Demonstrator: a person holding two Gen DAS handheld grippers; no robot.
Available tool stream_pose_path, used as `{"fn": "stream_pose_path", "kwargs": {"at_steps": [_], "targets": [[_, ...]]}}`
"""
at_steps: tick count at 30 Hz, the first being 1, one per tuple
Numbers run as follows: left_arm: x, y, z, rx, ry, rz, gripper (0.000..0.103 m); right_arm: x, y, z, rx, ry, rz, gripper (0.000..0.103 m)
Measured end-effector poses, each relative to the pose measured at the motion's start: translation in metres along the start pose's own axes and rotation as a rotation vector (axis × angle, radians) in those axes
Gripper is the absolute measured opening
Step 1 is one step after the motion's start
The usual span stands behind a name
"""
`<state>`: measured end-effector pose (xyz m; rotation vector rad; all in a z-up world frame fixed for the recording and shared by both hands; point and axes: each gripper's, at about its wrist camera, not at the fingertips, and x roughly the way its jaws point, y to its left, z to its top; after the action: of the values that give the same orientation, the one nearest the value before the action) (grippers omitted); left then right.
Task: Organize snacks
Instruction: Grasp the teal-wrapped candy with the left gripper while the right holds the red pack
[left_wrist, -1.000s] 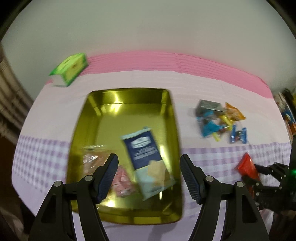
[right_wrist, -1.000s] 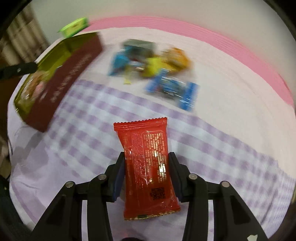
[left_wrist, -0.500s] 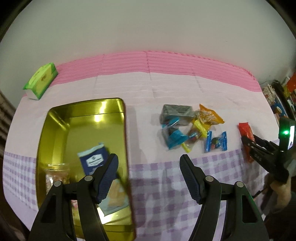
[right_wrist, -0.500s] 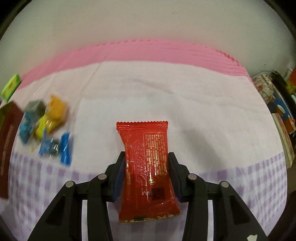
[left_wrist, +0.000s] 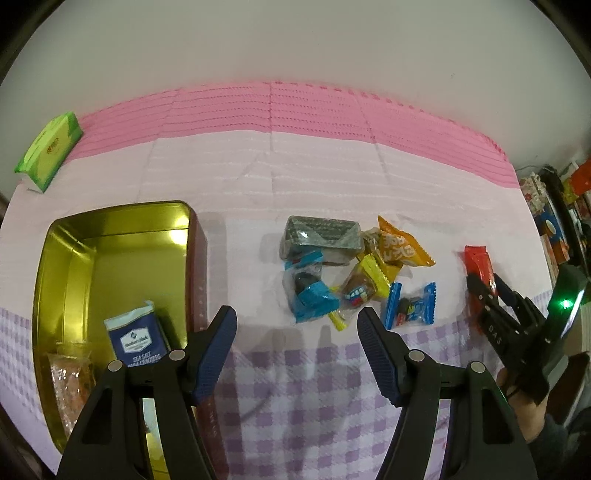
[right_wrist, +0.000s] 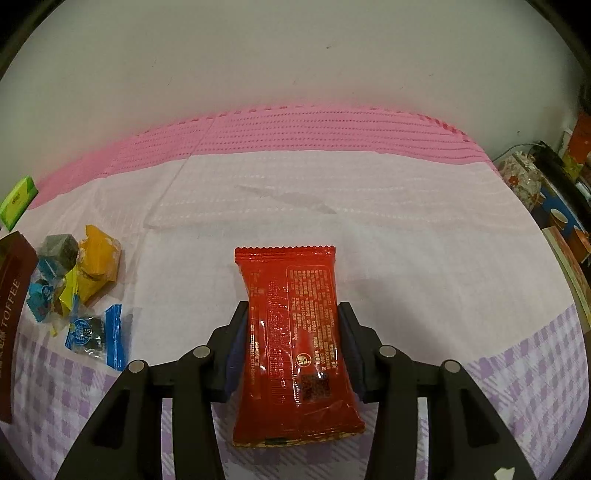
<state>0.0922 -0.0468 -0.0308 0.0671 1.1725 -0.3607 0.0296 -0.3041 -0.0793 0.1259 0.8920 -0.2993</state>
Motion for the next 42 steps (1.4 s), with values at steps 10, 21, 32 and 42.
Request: {"fn": "stream_pose_path", "kwargs": {"at_steps": [10,21,32,42], "targets": [[0.027,-0.011,0.019,-0.034,0.064,-0.008,0.057,0.002,0.003,-0.003,0.002,-0.005,0.003,0.044],[0.054,-0.007,0.038,-0.11,0.134,-0.017,0.046,0.002,0.004,-0.003,0.003,-0.002,0.008,0.045],[0.06,-0.002,0.029,-0.077,0.133,-0.008,0.03,0.001,0.004,-0.002,0.004,-0.001,0.008,0.045],[0.049,0.008,0.011,-0.067,0.126,-0.027,0.029,0.001,0.004,-0.002,0.003,-0.001,0.008,0.045]]}}
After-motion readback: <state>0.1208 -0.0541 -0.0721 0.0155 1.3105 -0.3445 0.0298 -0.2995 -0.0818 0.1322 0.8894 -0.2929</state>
